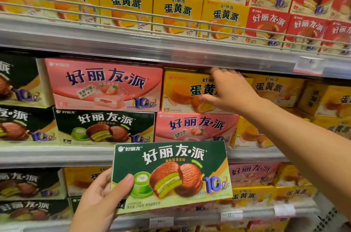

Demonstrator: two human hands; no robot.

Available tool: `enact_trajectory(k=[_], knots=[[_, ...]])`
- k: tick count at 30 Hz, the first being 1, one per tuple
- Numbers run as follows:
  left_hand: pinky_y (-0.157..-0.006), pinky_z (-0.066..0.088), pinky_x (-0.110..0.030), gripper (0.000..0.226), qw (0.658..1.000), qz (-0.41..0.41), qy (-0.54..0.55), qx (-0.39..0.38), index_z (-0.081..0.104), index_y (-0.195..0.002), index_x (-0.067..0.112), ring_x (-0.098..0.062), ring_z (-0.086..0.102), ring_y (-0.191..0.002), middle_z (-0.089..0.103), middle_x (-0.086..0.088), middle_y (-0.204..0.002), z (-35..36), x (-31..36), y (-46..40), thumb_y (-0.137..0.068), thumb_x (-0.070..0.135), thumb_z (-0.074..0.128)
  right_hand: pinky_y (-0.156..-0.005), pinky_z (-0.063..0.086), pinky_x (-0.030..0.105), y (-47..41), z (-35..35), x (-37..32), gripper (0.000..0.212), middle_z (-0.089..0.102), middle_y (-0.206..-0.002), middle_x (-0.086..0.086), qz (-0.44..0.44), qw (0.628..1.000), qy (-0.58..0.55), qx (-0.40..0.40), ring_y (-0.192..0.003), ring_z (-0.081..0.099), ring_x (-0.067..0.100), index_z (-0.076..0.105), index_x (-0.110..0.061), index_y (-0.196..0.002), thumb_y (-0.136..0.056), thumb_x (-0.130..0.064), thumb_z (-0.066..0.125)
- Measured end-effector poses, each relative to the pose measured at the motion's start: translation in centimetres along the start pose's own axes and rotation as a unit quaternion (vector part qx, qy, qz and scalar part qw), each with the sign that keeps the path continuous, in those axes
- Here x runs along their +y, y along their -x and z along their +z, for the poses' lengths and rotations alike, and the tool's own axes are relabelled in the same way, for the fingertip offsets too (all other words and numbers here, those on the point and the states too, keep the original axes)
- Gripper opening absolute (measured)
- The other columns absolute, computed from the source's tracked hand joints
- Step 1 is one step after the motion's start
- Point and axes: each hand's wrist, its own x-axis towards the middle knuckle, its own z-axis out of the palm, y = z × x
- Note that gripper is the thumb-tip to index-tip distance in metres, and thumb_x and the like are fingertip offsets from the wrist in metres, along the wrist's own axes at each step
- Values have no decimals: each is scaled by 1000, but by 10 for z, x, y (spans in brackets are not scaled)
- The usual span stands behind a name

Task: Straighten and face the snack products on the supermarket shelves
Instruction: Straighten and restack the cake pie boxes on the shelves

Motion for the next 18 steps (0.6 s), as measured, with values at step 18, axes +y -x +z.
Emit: enact_trajectory(k=[18], knots=[[-94, 48, -54, 56, 999, -8, -29, -18, 62, -116, 15, -33, 72, -93, 74, -13, -102, 6, 0, -1, -62, 20, 75, -107, 35, 42, 34, -10, 0, 61, 57, -121, 14, -19, 997, -27, 75, -116, 51, 33, 49, -5, -124, -76, -30, 78]])
